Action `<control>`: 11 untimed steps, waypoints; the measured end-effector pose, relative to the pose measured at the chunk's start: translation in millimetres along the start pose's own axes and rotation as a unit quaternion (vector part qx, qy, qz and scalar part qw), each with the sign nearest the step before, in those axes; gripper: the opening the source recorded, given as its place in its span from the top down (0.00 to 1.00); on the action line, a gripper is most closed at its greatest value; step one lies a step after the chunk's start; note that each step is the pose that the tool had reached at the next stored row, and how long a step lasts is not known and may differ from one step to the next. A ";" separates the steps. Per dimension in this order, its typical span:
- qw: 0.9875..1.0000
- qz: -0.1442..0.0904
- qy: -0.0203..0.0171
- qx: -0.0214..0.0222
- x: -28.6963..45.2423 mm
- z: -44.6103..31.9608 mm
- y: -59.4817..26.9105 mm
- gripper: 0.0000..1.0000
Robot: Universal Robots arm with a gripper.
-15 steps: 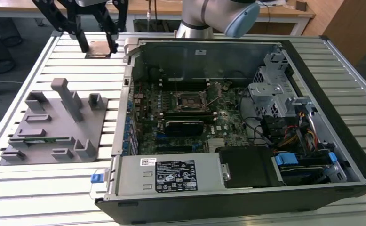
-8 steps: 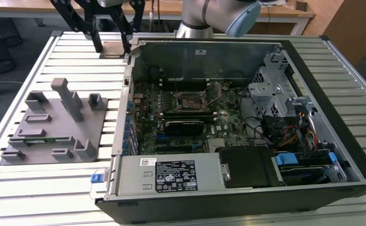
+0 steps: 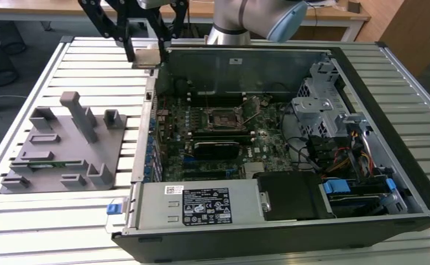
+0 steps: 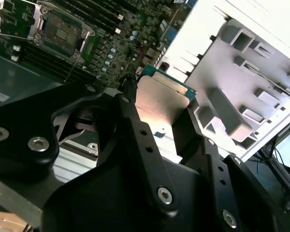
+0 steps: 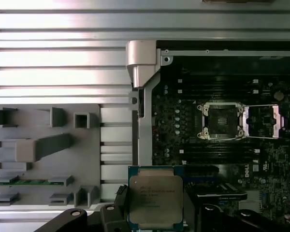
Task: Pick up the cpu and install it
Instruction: 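Pick up the cpu and move it towards the insertion slot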
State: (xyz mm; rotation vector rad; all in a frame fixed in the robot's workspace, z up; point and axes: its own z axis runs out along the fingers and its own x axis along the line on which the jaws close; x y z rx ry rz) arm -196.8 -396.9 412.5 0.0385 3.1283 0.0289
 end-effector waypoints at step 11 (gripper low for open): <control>1.000 0.000 0.000 -0.001 -40.1 5.0 11.2 0.46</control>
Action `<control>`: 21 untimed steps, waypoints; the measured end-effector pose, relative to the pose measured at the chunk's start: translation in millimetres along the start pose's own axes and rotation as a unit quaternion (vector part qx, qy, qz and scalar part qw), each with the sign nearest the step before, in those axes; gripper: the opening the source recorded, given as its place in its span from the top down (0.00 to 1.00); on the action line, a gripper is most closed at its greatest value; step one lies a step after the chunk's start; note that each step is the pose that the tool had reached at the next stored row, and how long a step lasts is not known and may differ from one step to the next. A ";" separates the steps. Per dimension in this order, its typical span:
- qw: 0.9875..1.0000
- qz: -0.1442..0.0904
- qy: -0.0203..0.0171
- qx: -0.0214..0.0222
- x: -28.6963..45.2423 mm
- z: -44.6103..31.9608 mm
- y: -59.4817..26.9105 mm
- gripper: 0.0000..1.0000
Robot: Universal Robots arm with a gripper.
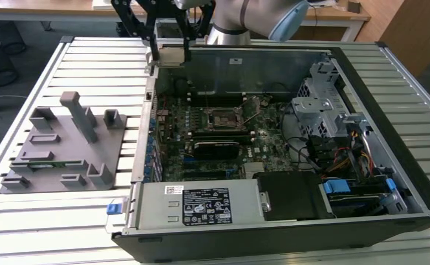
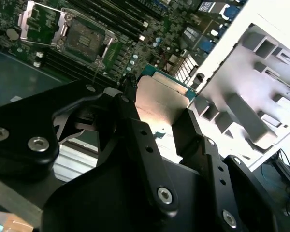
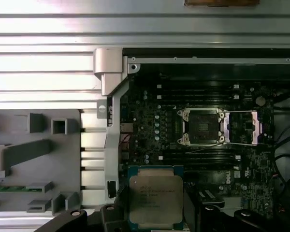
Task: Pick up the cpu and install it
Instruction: 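Pick up the cpu and move it towards the insertion slot, then place the cpu into insertion slot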
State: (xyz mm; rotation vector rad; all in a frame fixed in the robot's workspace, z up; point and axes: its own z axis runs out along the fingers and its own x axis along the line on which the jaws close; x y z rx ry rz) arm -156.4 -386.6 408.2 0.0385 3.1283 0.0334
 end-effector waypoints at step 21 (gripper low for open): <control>1.000 0.000 0.000 0.000 -87.8 3.8 5.9 0.46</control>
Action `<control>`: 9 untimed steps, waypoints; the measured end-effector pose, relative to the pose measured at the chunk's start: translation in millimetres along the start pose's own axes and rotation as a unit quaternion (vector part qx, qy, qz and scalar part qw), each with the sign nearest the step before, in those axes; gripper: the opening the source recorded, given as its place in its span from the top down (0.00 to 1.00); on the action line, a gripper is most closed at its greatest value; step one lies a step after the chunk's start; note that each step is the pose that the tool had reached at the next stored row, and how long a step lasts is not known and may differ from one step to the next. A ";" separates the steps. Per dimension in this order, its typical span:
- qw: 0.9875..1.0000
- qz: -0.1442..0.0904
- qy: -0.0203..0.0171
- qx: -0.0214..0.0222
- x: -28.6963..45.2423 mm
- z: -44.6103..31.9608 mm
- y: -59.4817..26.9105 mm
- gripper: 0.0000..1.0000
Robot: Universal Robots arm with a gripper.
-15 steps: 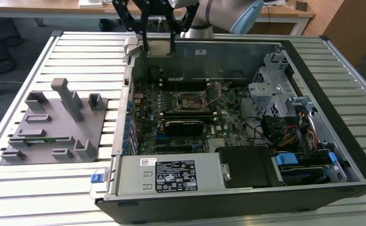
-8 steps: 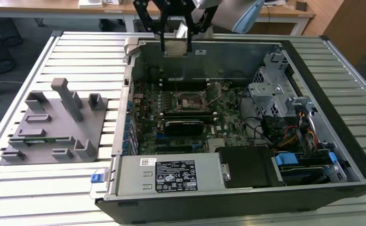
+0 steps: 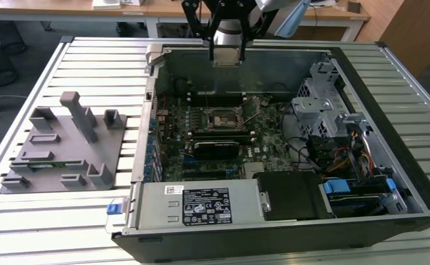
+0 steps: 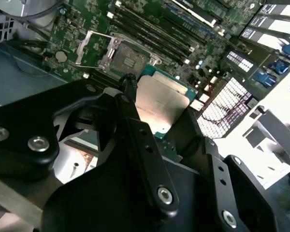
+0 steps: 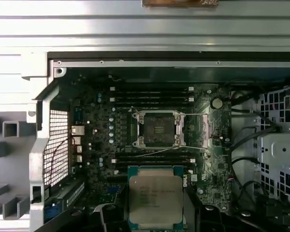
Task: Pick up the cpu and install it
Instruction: 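Place the cpu into insertion slot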
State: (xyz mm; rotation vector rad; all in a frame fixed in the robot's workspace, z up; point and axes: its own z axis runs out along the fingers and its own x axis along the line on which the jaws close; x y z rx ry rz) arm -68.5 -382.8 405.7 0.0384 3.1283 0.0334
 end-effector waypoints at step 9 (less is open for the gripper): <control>1.000 0.008 0.000 0.000 -11.0 0.4 0.2 0.46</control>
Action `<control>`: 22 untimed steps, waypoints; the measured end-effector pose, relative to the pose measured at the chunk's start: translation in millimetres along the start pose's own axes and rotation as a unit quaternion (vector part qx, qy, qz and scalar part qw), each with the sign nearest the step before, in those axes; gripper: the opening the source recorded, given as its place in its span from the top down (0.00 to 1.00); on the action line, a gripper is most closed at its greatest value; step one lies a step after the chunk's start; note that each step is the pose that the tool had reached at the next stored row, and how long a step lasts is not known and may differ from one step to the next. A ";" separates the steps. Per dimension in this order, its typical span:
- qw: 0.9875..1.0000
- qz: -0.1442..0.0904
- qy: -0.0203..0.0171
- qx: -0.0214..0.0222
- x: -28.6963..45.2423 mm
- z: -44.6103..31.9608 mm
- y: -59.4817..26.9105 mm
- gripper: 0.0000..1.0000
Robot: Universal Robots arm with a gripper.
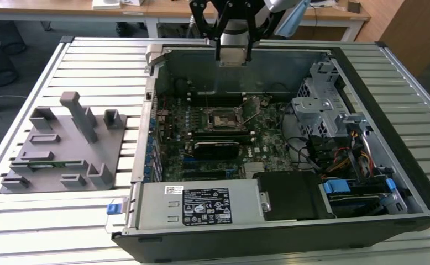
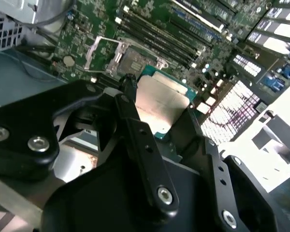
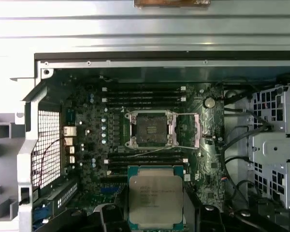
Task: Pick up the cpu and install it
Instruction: 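Place the cpu into insertion slot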
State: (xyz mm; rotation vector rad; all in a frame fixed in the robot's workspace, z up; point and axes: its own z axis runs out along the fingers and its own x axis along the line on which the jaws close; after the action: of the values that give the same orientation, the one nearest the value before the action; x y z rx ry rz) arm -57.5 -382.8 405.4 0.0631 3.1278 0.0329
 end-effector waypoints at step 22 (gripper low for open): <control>0.988 0.154 -0.005 0.007 0.0 4.0 0.2 0.46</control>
State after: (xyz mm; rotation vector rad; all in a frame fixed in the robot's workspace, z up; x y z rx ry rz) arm -57.4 -382.5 401.4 0.5447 3.0751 0.0138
